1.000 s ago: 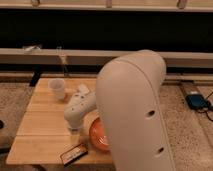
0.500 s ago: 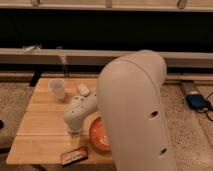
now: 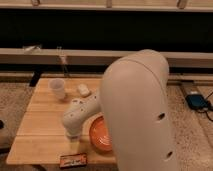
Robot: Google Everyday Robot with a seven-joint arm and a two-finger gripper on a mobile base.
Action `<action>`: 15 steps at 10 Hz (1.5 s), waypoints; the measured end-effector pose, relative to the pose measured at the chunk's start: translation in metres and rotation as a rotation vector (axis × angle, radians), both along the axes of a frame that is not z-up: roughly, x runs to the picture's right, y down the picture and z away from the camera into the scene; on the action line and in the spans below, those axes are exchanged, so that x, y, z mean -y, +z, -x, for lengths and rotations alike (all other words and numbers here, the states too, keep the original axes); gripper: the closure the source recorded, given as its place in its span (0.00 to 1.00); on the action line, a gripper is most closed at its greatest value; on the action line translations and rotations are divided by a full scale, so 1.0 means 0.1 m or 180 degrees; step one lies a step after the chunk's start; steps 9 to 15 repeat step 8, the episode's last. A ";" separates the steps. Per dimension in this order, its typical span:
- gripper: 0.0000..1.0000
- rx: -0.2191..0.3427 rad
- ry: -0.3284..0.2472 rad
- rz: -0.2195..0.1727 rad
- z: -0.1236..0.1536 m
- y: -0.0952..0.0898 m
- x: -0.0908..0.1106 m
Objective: Push the eraser across the table
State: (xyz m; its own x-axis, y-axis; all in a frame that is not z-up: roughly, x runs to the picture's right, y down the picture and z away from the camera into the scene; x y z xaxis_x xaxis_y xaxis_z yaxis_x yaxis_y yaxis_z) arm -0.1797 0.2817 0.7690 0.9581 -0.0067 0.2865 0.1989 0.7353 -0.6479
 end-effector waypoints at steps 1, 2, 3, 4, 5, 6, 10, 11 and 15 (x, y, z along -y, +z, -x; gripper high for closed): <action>0.20 0.0063 -0.0054 0.0021 0.06 -0.05 -0.05; 0.20 0.0109 -0.0094 0.0041 0.11 -0.08 -0.09; 0.20 0.0153 -0.0136 0.0062 0.15 -0.12 -0.13; 0.20 0.0182 -0.0155 0.0072 0.18 -0.14 -0.14; 0.20 0.0201 -0.0168 0.0083 0.19 -0.16 -0.15; 0.20 0.0203 -0.0149 0.0093 0.19 -0.17 -0.14; 0.20 0.0204 -0.0148 0.0094 0.19 -0.17 -0.15; 0.20 0.0204 -0.0148 0.0094 0.19 -0.17 -0.15; 0.20 0.0204 -0.0148 0.0094 0.19 -0.17 -0.15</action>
